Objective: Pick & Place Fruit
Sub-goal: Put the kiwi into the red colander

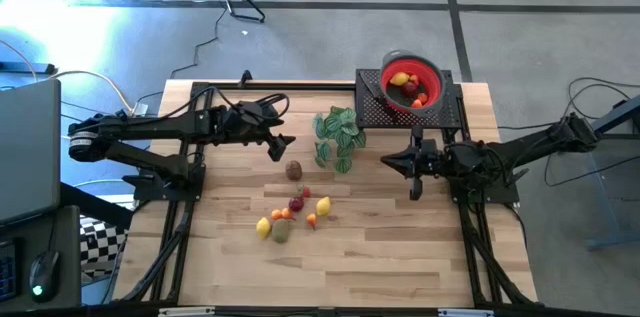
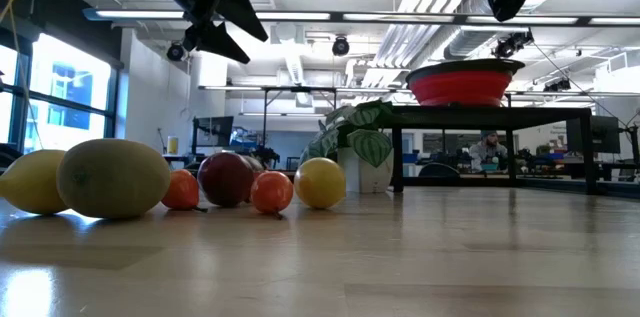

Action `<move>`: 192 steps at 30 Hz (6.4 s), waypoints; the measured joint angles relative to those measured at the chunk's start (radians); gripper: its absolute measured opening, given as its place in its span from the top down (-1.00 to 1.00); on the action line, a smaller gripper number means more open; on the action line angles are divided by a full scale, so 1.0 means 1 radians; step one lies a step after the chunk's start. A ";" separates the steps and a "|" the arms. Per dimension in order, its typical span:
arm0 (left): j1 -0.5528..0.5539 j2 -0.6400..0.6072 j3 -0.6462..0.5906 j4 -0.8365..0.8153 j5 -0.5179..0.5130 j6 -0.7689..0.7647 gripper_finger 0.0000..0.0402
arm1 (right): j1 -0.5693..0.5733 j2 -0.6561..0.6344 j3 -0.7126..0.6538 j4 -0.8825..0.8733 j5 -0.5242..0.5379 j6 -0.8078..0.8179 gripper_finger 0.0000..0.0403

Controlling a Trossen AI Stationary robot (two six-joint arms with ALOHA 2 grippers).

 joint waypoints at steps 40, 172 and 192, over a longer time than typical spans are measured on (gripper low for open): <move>0.000 0.000 0.000 0.006 -0.003 -0.045 -0.64 | -0.002 0.009 0.001 0.126 0.036 -0.105 0.99; 0.077 0.275 0.001 -0.026 0.463 0.388 -0.64 | -0.021 -0.359 0.000 -0.411 -0.010 0.034 0.99; 0.079 0.310 0.000 -0.079 0.364 0.249 -0.64 | -0.021 -0.348 0.000 -0.412 0.038 0.032 0.99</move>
